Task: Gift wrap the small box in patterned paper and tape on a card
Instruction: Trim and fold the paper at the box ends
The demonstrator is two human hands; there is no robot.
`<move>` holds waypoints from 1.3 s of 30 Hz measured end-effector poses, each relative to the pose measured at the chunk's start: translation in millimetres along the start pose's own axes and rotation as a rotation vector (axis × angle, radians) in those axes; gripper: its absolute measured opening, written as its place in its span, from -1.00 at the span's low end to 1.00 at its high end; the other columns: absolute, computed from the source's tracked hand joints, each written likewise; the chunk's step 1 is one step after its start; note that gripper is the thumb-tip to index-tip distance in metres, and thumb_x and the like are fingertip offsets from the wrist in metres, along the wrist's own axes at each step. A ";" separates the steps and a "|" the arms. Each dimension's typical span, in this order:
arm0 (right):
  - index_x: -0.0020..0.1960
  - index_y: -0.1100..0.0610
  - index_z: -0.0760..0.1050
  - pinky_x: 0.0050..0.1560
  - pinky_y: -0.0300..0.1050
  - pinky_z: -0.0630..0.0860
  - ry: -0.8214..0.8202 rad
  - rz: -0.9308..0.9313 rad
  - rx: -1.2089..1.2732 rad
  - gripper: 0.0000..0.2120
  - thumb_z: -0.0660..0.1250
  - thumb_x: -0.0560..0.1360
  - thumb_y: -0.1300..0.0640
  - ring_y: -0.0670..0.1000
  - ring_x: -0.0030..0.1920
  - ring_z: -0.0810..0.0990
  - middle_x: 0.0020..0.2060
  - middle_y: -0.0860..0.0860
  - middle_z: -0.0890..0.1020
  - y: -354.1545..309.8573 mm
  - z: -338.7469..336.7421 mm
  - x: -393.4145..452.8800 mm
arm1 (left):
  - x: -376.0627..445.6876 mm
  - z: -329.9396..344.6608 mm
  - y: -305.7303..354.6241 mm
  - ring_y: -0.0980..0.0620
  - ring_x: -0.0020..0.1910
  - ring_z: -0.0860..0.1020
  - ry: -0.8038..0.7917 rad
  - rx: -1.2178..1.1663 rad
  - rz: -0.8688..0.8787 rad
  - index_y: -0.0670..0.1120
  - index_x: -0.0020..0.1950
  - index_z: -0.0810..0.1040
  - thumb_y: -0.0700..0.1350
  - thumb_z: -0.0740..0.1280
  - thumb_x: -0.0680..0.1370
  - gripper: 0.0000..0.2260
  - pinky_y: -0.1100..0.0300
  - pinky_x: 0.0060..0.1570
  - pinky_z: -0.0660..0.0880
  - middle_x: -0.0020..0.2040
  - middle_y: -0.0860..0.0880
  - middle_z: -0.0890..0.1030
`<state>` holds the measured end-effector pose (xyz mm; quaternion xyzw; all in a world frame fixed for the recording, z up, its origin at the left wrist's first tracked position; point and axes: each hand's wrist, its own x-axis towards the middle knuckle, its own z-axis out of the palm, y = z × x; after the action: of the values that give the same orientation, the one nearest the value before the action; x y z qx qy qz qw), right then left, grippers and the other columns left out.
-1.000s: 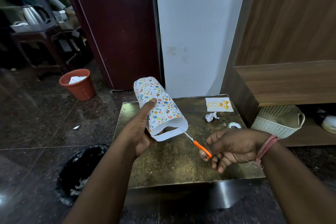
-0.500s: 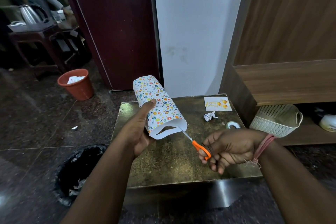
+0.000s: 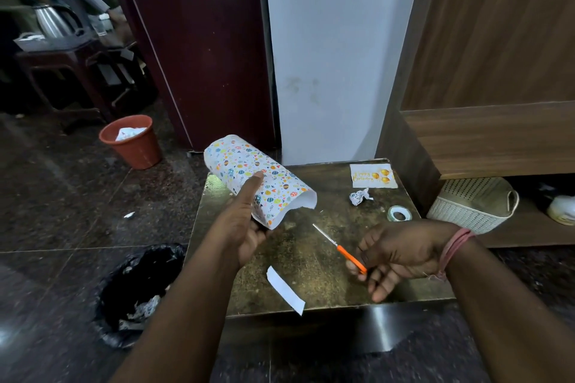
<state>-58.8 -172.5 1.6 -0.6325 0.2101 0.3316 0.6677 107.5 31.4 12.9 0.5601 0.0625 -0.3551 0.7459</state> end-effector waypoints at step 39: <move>0.44 -0.01 0.34 0.15 -0.02 0.50 0.309 -0.450 -1.270 -0.24 0.60 0.33 0.05 0.09 0.26 0.48 0.32 -0.01 0.37 -20.5 96.5 44.2 | -0.6 0.6 2.0 -0.02 -0.11 0.64 0.070 -0.145 -0.085 -0.10 0.08 0.55 0.06 0.44 0.57 -0.75 0.05 0.01 0.57 -0.08 -0.07 0.68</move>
<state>-27.1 -69.4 -4.1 -0.9693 -0.0683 0.1498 0.1828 108.0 31.4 15.0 0.5136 0.1376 -0.3614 0.7659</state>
